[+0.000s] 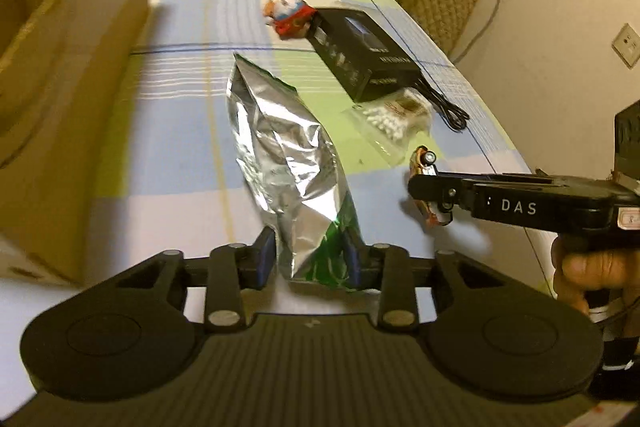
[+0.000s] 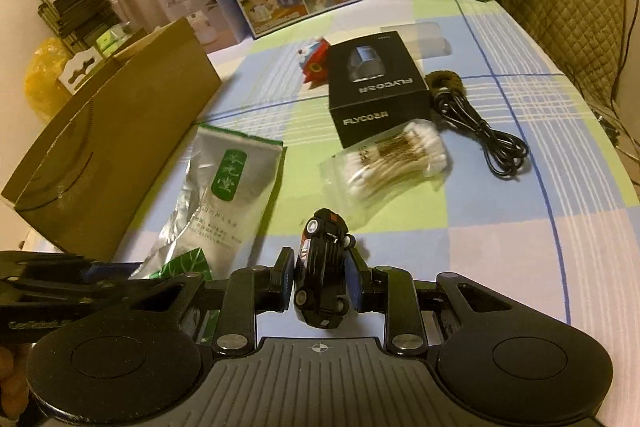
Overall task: Organize objects
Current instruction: 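Lift the foil bag upright with left gripper off the table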
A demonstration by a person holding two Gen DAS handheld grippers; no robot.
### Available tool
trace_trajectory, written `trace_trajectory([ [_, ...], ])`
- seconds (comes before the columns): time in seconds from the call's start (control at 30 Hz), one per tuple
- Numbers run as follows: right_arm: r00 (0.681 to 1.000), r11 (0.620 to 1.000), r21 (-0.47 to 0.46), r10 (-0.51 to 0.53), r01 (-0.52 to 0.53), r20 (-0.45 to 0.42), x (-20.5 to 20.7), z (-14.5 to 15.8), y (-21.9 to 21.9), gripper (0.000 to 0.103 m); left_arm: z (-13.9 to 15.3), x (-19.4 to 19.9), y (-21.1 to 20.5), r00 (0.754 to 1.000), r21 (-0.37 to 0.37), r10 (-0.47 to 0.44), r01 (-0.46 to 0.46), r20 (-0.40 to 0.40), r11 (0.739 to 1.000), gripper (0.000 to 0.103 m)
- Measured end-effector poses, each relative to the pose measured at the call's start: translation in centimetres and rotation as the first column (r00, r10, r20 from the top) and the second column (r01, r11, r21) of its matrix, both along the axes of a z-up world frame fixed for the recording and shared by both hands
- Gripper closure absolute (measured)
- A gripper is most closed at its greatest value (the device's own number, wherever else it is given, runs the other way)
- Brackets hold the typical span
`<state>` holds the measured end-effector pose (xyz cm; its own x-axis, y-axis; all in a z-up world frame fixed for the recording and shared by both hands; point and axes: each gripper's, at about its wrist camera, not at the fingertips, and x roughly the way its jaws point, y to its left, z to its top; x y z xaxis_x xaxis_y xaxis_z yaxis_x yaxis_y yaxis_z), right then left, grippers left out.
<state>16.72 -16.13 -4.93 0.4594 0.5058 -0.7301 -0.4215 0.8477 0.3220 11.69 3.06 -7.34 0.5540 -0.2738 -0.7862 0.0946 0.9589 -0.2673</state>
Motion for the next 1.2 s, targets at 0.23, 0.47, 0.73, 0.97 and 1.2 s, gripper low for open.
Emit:
trace_trajectory([
  [0.23, 1.0, 1.0, -0.013, 0.007, -0.007, 0.013, 0.1, 0.2, 0.9, 0.079, 1.0, 2.4, -0.4, 0.998, 0.039, 0.018, -0.02, 0.063, 0.999, 0.021],
  [0.47, 1.0, 0.999, -0.054, 0.005, -0.004, 0.016, 0.9, -0.4, 1.1, 0.079, -1.3, 5.3, -1.4, 0.999, 0.107, -0.013, 0.009, 0.034, 0.994, 0.017],
  [0.73, 1.0, 0.997, -0.079, 0.007, -0.005, 0.018, 1.3, -0.5, 1.7, 0.079, -2.6, 6.3, -1.5, 1.0, 0.104, -0.022, 0.021, 0.007, 0.994, 0.018],
  [0.97, 1.0, 0.996, -0.084, 0.006, -0.005, 0.016, 1.5, -0.6, 2.0, 0.079, -2.9, 6.4, -1.9, 0.999, 0.147, -0.046, 0.045, 0.0, 0.988, 0.032],
  [1.2, 1.0, 0.997, -0.074, 0.002, -0.001, 0.016, 1.3, -0.4, 1.8, 0.079, -2.4, 5.9, -1.7, 0.999, 0.094, -0.047, 0.048, -0.003, 0.994, 0.06],
])
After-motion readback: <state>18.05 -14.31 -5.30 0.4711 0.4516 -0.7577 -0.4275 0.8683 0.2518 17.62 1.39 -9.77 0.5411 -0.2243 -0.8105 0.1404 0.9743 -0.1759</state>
